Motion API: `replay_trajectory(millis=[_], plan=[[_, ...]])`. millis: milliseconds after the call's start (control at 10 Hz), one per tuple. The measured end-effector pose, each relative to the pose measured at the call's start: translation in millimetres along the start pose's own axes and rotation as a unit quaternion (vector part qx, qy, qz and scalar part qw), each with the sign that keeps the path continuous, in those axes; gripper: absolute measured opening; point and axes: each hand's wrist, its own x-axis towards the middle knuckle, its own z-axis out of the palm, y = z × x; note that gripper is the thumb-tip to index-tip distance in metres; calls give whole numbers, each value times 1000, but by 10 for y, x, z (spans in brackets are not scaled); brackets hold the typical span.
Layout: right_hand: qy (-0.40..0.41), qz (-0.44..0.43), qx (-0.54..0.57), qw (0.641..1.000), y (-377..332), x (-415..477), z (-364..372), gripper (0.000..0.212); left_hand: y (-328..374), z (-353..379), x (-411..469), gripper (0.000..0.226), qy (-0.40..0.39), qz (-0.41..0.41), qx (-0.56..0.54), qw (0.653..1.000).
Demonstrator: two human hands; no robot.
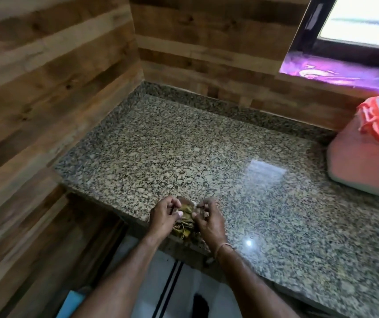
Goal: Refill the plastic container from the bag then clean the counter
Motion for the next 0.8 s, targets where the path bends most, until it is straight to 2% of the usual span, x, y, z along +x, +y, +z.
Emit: replay_trajectory(millis=[100,200,300,400,600,800], plan=[[2,-6,-104,995,135,173,49,23,-73,108,119,28,4,7,72,997],[-22,-3,-169,985,249,269,111,25,-127,152,152,44,8,25,196,980],[-34,2,-188,982,271,317,82,32,-202,148,175,54,-7,23,211,977],[-41,-8,-193,980,304,288,6,37,-229,131,138,58,5,21,169,985],[-12,-30,-197,980,269,67,-244,38,-76,48,-43,57,42,35,214,975],[74,-50,-202,975,219,-479,-793,37,255,86,-527,53,62,134,298,943]])
